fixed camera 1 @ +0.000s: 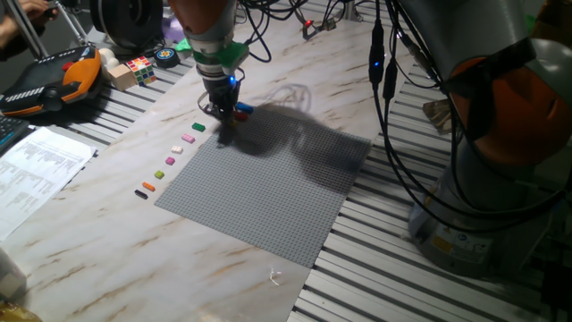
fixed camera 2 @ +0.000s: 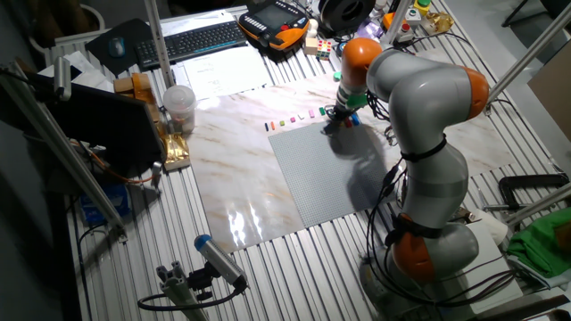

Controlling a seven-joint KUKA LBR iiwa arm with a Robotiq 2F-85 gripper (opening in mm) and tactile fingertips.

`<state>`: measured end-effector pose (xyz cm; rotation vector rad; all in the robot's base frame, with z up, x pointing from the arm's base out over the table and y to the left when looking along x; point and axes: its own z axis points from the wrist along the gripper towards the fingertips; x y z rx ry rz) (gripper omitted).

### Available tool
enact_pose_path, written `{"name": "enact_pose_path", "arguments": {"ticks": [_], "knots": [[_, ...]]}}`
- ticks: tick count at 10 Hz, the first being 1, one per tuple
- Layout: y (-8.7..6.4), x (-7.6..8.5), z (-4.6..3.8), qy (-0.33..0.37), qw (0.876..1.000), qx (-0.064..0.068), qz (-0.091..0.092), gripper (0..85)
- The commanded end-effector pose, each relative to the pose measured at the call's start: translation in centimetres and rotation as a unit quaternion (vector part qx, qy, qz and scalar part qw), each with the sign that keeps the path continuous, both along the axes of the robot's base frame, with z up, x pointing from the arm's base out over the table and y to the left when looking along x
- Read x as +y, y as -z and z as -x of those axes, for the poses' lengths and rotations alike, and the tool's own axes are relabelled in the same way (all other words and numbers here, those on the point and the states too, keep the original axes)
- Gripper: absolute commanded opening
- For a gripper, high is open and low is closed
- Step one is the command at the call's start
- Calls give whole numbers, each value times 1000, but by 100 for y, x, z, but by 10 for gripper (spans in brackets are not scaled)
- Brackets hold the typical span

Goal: Build with small Lego blocks

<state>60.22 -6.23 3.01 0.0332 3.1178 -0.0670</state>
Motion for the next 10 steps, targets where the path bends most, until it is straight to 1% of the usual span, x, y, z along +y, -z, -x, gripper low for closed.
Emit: {"name": "enact_pose_path", "arguments": {"ticks": [1,4,7,10], "knots": [[-43,-10,-15,0,1000,-1,1,10],[-85,-23,-27,0,1000,1,4,13],[-169,-48,-39,1,1000,6,6,13],[-183,-30,-45,2,1000,2,5,10]]}}
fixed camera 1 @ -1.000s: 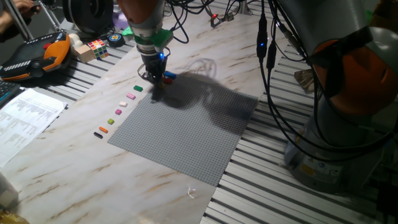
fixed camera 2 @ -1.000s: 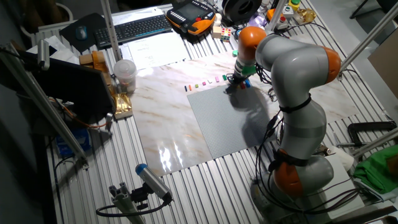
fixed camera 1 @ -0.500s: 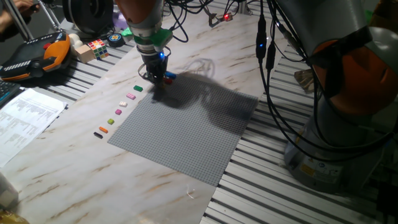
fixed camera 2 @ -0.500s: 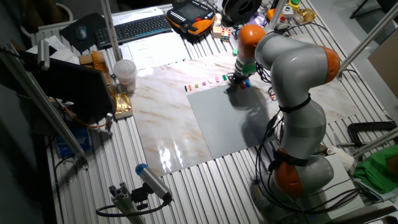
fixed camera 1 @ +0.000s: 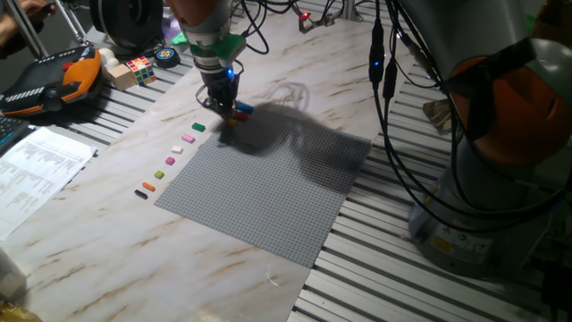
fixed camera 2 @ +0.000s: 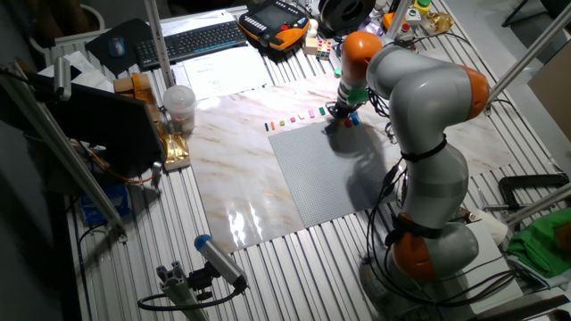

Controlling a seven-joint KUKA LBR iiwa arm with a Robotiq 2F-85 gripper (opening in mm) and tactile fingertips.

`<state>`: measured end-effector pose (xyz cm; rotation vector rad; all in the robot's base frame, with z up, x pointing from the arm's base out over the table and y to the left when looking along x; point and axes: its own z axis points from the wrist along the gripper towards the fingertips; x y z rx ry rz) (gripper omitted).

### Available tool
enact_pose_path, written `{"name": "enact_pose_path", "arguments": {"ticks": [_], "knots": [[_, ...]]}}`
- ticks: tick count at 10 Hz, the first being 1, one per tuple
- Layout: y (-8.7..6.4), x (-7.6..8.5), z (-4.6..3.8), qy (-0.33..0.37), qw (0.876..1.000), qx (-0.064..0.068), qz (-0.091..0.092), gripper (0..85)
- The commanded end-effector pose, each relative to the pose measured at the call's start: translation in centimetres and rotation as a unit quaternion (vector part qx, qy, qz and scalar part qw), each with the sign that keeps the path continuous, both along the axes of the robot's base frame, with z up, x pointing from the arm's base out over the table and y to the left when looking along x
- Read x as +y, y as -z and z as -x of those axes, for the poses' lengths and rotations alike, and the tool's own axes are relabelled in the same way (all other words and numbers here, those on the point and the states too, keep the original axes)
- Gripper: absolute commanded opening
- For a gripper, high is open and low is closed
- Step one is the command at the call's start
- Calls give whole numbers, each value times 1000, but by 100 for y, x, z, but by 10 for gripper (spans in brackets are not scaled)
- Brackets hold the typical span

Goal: Build with small Lego blocks

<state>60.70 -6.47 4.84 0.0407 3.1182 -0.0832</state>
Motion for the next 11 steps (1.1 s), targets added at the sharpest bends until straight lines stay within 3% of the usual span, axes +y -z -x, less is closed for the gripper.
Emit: {"name": "enact_pose_path", "arguments": {"ticks": [1,6,8,11], "knots": [[3,26,-15,1,1000,-5,0,13],[38,190,-159,1,1000,-26,-6,50],[26,236,-235,0,1000,-27,-5,60],[40,326,-332,-2,999,-34,-1,180]]}}
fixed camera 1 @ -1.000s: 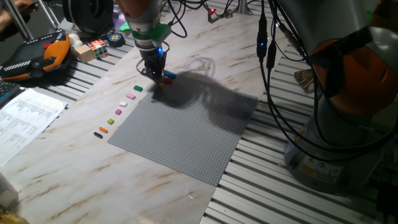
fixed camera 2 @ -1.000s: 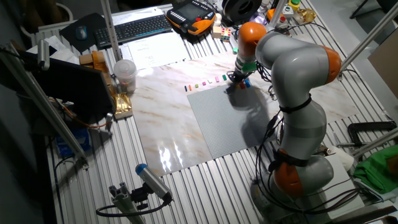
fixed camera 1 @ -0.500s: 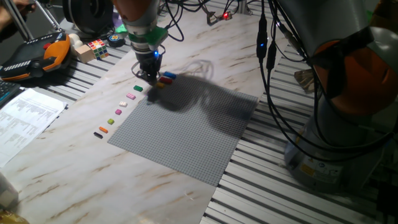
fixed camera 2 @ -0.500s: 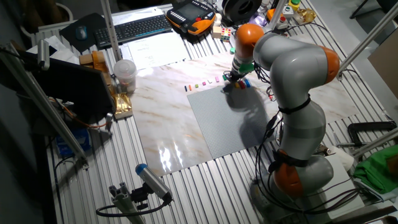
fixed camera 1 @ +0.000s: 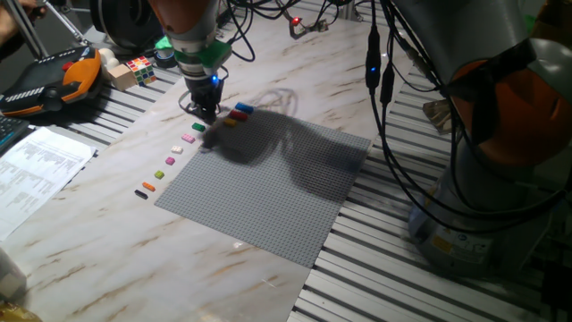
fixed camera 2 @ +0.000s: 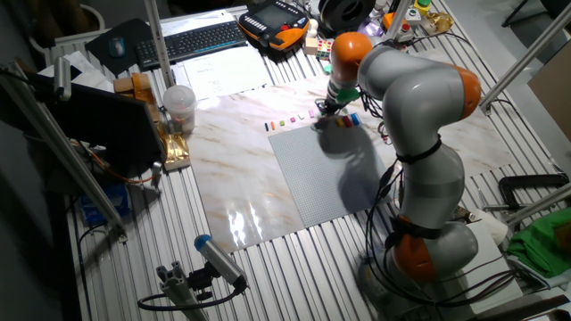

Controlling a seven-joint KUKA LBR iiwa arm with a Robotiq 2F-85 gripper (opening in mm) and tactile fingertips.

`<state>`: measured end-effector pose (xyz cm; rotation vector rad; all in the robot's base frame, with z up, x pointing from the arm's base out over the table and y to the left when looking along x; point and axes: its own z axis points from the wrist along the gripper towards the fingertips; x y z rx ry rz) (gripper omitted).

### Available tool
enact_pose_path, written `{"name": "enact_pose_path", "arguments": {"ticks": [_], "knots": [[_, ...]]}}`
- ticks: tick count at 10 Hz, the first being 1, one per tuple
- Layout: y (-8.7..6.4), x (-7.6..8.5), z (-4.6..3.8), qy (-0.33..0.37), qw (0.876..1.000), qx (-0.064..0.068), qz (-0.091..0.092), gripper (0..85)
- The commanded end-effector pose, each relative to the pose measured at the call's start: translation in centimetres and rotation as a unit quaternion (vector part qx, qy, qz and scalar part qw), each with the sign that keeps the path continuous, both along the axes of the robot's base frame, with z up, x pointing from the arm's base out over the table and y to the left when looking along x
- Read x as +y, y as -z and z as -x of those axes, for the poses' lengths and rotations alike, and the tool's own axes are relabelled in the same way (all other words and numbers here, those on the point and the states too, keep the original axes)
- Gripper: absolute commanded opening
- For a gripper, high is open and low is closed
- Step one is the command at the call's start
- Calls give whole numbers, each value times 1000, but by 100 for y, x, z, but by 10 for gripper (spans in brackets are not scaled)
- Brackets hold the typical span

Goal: Build with small Lego blocks

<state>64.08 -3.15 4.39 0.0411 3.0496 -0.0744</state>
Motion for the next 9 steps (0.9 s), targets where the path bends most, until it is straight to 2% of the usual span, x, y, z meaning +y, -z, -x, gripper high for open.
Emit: {"name": "enact_pose_path", "arguments": {"ticks": [1,3,5,9], "knots": [[27,18,-23,1,1000,-3,-1,220],[76,41,-83,6,1000,-14,-4,300],[77,62,-143,10,1000,-14,-3,323],[138,91,-203,9,1000,-14,-6,333]]}}
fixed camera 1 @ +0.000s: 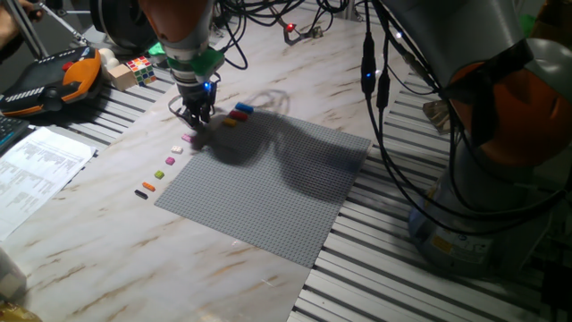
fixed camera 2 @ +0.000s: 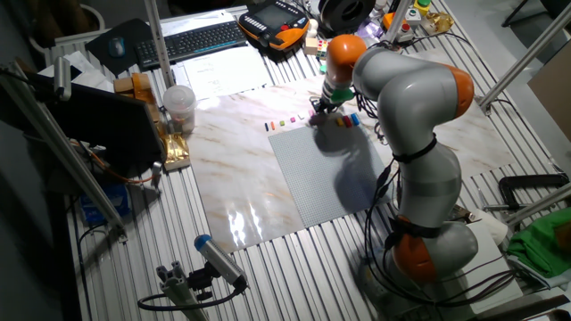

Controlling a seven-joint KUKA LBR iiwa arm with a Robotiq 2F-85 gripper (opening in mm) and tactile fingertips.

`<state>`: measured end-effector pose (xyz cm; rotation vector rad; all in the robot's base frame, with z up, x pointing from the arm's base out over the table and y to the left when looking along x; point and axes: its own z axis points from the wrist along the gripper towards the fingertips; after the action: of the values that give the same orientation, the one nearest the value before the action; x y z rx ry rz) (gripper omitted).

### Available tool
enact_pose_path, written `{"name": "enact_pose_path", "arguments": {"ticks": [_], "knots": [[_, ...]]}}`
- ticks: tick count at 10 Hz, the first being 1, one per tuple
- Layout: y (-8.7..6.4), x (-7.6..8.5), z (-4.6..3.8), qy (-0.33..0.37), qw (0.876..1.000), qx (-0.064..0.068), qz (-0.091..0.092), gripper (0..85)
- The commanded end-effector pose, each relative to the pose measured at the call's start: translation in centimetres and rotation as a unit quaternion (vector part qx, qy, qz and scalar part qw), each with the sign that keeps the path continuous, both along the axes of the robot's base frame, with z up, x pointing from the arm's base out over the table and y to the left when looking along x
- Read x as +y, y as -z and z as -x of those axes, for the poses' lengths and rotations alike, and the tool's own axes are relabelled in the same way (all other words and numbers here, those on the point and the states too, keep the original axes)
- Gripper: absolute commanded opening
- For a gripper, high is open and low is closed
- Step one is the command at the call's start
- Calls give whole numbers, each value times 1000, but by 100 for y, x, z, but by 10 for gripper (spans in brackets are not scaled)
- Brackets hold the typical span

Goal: Build with small Lego blocks

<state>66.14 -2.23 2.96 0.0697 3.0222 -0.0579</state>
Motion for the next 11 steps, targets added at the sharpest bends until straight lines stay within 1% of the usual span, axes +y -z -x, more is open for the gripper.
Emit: {"name": "enact_pose_path", "arguments": {"ticks": [1,3,5,7,9,11], "knots": [[5,6,-7,0,1000,-1,0,337],[14,21,-31,1,1000,-2,1,337],[36,0,-51,-1,1000,-1,1,340],[49,-2,-57,-1,1000,-1,0,340],[72,1,-62,-2,1000,-1,-4,337],[69,8,-62,-3,1000,-2,-4,307]]}}
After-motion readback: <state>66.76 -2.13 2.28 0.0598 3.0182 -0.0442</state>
